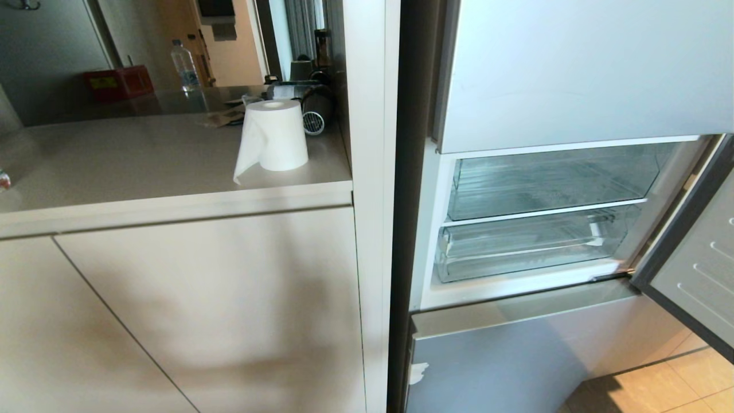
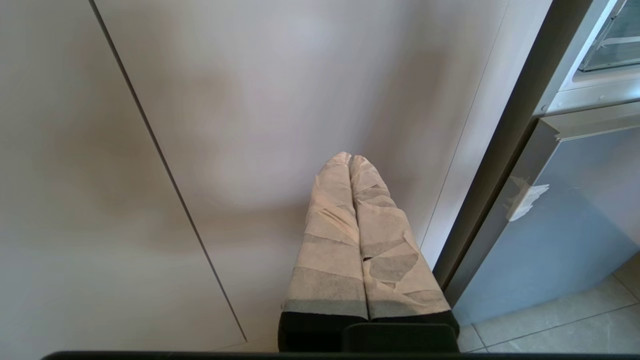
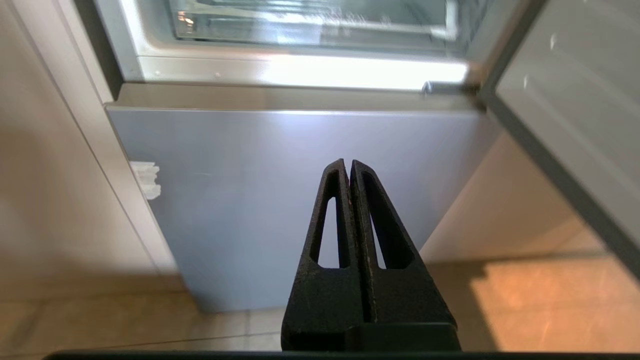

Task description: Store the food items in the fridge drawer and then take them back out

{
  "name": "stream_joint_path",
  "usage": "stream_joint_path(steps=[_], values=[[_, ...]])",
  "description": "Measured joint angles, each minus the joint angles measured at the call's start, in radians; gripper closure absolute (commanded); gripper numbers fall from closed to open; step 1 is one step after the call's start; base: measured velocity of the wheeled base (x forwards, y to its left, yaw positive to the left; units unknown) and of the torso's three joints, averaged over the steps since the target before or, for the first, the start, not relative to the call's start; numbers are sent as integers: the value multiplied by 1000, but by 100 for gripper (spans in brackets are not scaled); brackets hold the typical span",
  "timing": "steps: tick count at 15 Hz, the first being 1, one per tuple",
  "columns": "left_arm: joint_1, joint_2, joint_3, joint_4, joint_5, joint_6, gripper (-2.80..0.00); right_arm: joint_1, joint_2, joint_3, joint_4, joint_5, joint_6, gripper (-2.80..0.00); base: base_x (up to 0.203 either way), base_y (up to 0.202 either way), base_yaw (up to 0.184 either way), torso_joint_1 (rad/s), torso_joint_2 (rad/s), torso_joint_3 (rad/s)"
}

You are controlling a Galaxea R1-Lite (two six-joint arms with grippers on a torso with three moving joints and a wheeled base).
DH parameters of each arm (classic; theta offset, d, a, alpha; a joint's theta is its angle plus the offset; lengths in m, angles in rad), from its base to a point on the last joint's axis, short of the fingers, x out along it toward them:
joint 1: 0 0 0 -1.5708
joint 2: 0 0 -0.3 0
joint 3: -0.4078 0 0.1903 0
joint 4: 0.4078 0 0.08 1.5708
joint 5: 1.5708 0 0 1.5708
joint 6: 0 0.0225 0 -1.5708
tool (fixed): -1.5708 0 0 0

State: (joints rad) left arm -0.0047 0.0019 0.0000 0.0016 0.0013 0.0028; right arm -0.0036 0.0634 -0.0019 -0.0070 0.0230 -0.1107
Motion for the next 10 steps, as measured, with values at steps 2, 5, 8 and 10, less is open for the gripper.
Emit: stream_joint_path(steps=[2, 5, 8, 10], values=[[0, 0, 0, 0, 0, 0, 0, -1, -38, 0, 5, 8, -12, 0, 0, 0, 0, 0, 0, 0], [0, 0, 0, 0, 0, -1, 0, -1, -60, 1, 5, 4, 28, 0, 0, 0, 0, 0, 0, 0], [0, 0, 0, 0, 0, 0, 0, -1, -64, 1, 5, 4, 52, 0, 0, 0, 0, 0, 0, 0], [0, 0, 0, 0, 0, 0, 0, -1, -65, 2, 5, 4, 58, 0, 0, 0, 0, 0, 0, 0]])
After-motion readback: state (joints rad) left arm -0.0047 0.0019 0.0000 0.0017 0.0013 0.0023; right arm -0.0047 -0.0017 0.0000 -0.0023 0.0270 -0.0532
